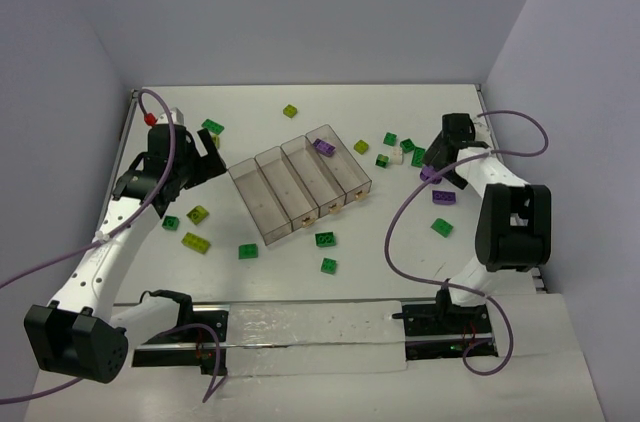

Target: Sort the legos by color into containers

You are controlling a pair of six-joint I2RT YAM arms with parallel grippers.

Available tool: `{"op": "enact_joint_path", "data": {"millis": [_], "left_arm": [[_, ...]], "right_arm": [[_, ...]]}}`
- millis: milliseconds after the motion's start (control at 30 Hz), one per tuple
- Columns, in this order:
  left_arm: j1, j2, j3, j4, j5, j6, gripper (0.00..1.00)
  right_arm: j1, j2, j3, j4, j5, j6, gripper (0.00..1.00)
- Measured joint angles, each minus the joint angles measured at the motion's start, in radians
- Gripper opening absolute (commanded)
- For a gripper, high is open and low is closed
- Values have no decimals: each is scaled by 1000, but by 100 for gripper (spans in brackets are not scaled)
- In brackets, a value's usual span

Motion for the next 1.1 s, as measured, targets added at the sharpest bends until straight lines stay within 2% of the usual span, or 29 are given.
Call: {"op": "enact_joint_path", "data": {"millis": [200, 467, 833, 1100], "left_arm": [[0, 0, 0, 0, 1, 0, 99], [0, 0, 0, 0, 2, 0, 99], [0, -1, 0, -1, -1, -1, 99], [0, -4, 0, 0, -1, -2, 99]], "right_arm": [[-12, 99, 40, 22, -33, 3, 87], [-12, 152, 74, 61, -94, 17, 86], [-11, 161, 73, 99, -146, 11, 88], [31, 161, 69, 106, -240, -41, 89]]}}
